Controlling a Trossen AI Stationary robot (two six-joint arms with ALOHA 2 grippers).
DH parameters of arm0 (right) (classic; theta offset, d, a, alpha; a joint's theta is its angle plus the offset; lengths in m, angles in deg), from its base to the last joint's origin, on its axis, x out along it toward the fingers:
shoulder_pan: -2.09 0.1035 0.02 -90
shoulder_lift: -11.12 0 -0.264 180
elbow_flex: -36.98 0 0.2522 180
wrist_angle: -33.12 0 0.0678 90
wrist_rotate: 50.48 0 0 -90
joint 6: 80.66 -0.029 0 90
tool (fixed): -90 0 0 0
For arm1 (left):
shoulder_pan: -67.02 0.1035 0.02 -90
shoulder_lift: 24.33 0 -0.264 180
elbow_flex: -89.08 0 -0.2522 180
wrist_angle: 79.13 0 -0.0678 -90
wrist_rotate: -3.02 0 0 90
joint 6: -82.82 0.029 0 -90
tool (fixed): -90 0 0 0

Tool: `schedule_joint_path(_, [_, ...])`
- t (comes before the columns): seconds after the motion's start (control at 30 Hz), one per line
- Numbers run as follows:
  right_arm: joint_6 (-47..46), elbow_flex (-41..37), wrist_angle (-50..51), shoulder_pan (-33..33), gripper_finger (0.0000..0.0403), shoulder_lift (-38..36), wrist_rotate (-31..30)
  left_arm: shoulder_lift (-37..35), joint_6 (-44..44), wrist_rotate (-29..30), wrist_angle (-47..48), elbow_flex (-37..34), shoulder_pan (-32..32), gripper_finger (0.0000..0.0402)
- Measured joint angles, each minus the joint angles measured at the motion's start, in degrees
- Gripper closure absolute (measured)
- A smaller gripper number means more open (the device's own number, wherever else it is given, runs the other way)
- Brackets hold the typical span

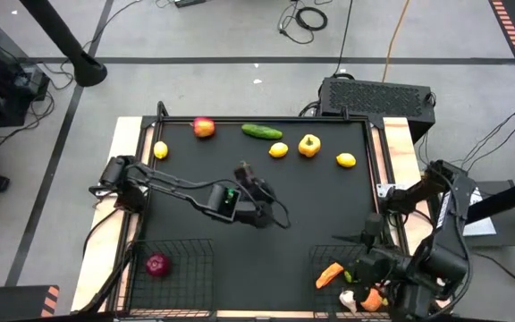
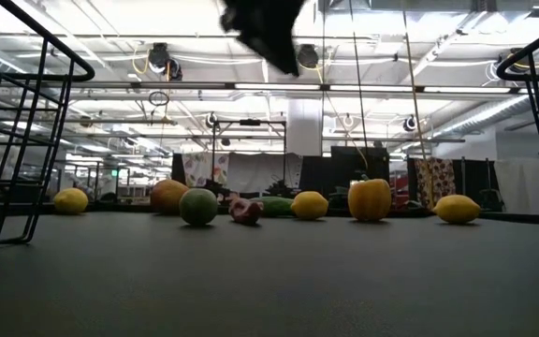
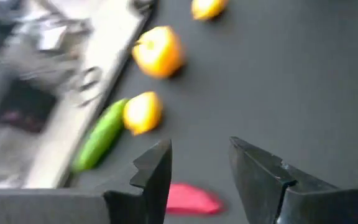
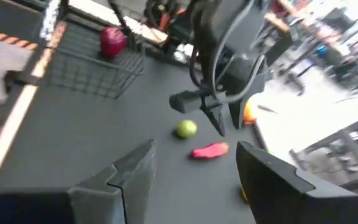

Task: Sort produce into baskets
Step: Put the yellow bell pepper into the right wire basket

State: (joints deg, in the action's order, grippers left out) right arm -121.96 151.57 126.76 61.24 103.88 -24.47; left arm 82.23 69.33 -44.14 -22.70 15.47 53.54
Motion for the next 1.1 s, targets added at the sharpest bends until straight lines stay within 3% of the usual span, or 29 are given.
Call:
schedule_joint_path(0.2, [-0.02,0.02,3.91,-3.35,0.019,2.85,-5.75,-3.67,-0.81,-1.4,-0.74,-9.74,5.11,0.0237])
schedule_joint_path(0.37, [-1.31,-0.03,10.22,-9.01,0.019,2.74,-3.88,-4.43,4.81,-15.63,-15.38,-18.61,8.66,0.0237])
schedule_joint_path(0.47, [3.46,-1.04,9.83,-13.21,0.019,0.19,-0.34,-4.43,8.84,-22.4,-23.3,-21.8,10.06,0.0237])
schedule_joint_path(0.73, [9.44,-9.9,8.6,-28.52,0.019,-10.24,4.84,-4.54,6.32,-23.12,-25.12,-20.41,12.83,0.0237])
schedule_joint_path(0.9, [21.7,-21.28,-4.94,-40.98,0.0191,-19.24,14.55,-4.53,2.1,-24.7,-22.25,-19.84,12.68,0.0237])
schedule_joint_path(1.1, [42.45,-37.17,-33.86,-58.91,0.019,-29.23,36.05,-4.52,5.39,-27.62,-25.97,-20.08,11.3,0.0237])
